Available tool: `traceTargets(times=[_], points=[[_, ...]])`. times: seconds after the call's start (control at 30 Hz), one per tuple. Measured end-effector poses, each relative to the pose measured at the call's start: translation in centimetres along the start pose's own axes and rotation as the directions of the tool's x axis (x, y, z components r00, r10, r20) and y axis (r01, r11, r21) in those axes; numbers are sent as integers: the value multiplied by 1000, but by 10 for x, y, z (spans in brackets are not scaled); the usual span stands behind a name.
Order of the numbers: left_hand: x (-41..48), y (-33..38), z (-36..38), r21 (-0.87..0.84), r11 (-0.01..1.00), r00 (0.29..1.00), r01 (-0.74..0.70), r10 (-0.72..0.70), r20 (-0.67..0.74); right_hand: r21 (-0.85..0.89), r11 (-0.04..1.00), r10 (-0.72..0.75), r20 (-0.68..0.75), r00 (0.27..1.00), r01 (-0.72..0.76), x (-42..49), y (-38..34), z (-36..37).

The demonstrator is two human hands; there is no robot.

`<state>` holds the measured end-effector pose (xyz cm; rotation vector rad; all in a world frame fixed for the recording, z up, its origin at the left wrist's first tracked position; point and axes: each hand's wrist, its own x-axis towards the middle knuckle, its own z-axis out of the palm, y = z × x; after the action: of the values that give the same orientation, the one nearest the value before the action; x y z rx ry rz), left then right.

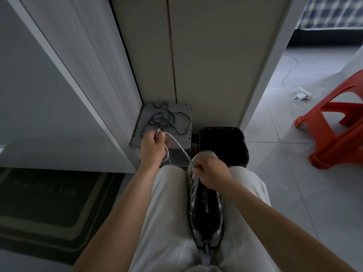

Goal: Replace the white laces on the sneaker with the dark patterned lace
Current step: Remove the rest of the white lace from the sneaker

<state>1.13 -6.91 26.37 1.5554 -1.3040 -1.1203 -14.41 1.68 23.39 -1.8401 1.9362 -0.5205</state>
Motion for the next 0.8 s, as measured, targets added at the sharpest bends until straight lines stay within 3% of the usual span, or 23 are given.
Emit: traceTargets(times=[0.03, 0.1, 0.13, 0.27, 0.43, 0.5, 0.57, 0.67, 0.73, 0.8], points=[[0, -1, 0, -13, 1000, 1000, 16, -16, 6, 165, 983, 89, -16, 996, -86, 2, 1, -4], [-3, -1, 0, -16, 999, 999, 30, -29, 29, 506, 831, 258, 17, 966, -231, 8, 3, -15], [-5, -1, 0, -6, 1000, 998, 28, -27, 60, 557, 796, 274, 15, 962, -235, 11, 6, -20], [-12, 10, 1, 48, 997, 972, -61, 48, 228, 470, 860, 237, -21, 971, -200, 15, 16, -31], [-11, 59, 4, 242, 888, 868, -392, 270, 416, 110, 981, 165, -62, 984, -158, 31, 1, -50], [-9, 80, 8, 337, 793, 818, -507, 320, 478, 127, 991, 45, -81, 996, -35, 39, -17, -63], [-6, 97, 12, 299, 779, 784, -552, 362, 504, 363, 928, -60, -72, 996, 82, 48, -33, -72], [2, 118, 12, -7, 914, 808, -405, 362, 465, 744, 665, -43, -50, 998, 66, 52, -45, -79], [14, 126, 7, -279, 942, 860, -185, 292, 418, 713, 700, -15, -39, 999, 38, 51, -40, -78], [29, 129, -1, -469, 883, 904, 5, 197, 379, 630, 776, -26, -21, 999, 33, 48, -30, -73]])
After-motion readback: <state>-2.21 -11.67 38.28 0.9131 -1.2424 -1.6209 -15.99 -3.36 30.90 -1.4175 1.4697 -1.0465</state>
